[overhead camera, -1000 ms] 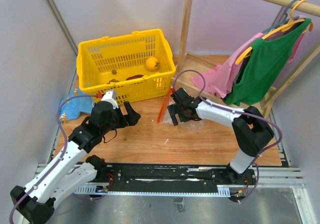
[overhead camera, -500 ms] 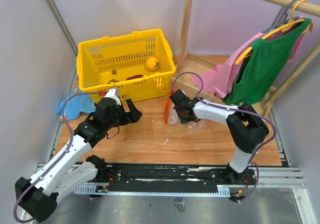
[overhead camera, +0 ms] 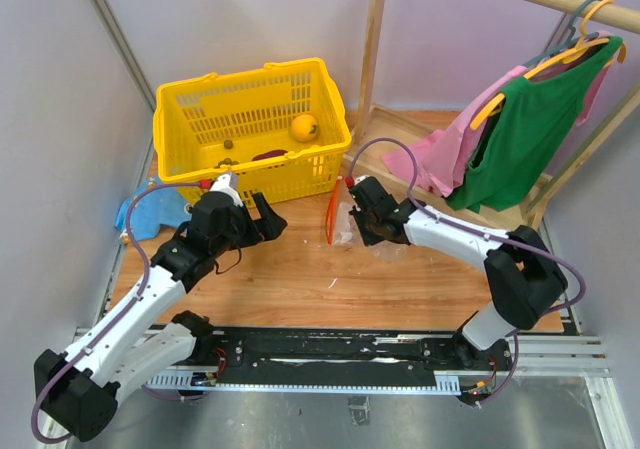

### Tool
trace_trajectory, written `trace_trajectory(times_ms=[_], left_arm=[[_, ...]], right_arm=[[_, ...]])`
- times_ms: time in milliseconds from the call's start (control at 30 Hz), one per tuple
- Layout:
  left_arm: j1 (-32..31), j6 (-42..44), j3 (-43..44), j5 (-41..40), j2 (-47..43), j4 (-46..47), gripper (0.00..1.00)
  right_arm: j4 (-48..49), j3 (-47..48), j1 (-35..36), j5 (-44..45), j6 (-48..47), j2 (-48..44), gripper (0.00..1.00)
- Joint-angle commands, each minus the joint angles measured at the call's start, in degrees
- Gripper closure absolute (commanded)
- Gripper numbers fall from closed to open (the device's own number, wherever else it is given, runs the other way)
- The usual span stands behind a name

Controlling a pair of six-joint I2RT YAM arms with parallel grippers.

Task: Place the food in the zip-top bag and seal the zipper
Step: Pick up the zipper food storage bag at the center of the board.

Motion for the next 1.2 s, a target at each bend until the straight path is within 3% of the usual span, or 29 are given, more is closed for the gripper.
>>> trace_trajectory(times_ms=[0,633,1167], left_arm=[[0.65,-1.52,-0.15,1.99,0.77,3.58,0.01],[1.58,-6.37,-1.23,6.69,3.26,8.72,0.07],[3.15,-16.24,-5.12,12.6,1.22,14.72,0.21]], right_arm=[[3.35,-2.86,-0.38,-3.67,-1.24,-4.14,0.99],[12.63,-11.25,0.37,-16.92,-2.07,-18.2,0.99],[13.3,-10.35,4.28,-18.29,-3.03,-22.53,0.99]])
